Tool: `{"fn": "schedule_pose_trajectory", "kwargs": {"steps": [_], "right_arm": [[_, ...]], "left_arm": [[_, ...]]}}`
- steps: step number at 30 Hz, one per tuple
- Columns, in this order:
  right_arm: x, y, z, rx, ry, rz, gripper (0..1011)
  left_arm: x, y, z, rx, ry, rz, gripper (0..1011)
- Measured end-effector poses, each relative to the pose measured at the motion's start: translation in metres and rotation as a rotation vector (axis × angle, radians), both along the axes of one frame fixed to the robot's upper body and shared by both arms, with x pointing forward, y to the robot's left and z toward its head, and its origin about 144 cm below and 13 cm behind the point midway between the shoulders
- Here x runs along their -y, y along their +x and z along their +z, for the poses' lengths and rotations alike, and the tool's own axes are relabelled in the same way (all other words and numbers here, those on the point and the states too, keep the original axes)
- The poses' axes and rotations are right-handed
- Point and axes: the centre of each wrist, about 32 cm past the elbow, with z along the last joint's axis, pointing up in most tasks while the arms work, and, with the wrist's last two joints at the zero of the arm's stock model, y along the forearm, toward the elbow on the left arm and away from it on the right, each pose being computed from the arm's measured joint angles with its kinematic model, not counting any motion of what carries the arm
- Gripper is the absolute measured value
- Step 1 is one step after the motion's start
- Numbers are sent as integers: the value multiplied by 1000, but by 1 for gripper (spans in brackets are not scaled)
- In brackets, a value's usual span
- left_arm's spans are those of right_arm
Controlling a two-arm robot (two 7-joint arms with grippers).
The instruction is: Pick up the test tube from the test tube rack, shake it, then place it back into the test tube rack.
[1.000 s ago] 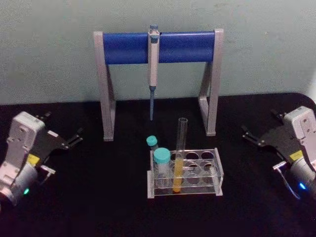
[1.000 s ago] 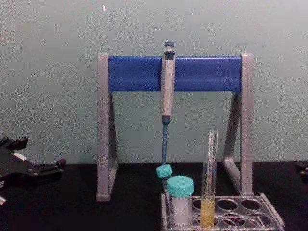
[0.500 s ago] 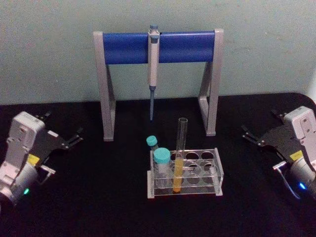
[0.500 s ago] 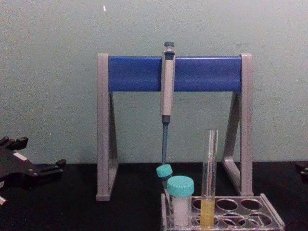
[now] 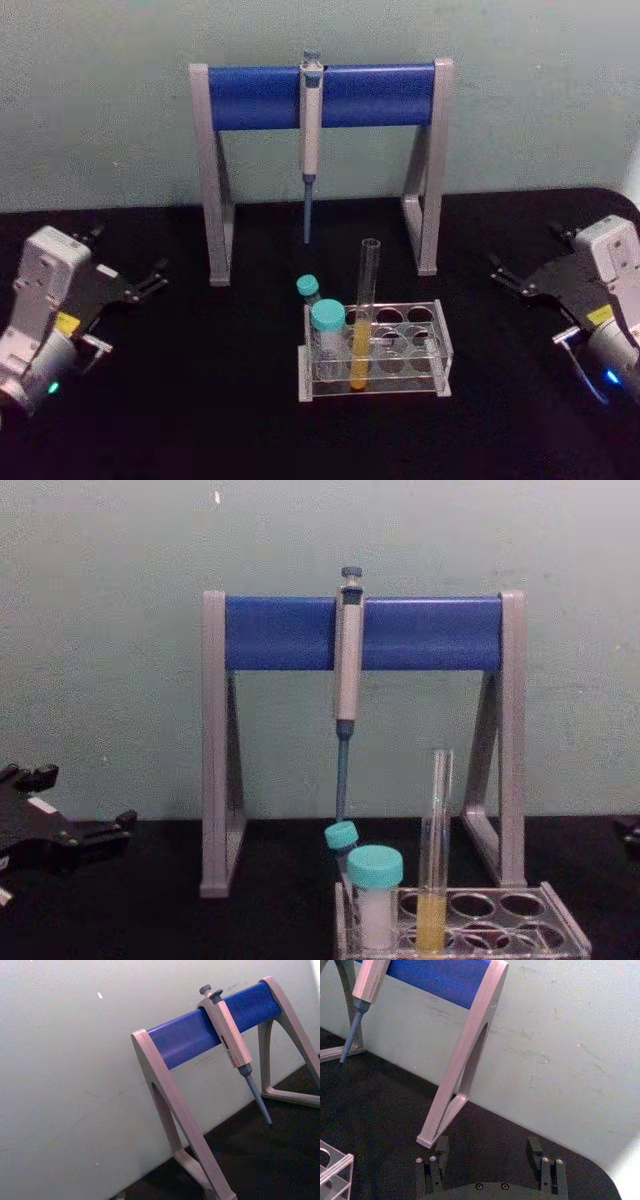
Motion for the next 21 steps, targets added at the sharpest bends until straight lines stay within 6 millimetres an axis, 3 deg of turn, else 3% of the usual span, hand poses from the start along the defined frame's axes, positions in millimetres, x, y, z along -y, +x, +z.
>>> {"fn": "schedule_pose_trajectory", "kwargs": {"steps": [10, 21], "right_arm": [[0, -6, 1, -5, 12, 12, 1000], [-4, -36, 9, -89, 165, 123, 1000]], "left_arm": [[0, 0, 0, 0, 0, 0, 1001], [0, 0, 0, 0, 0, 0, 1001]]}}
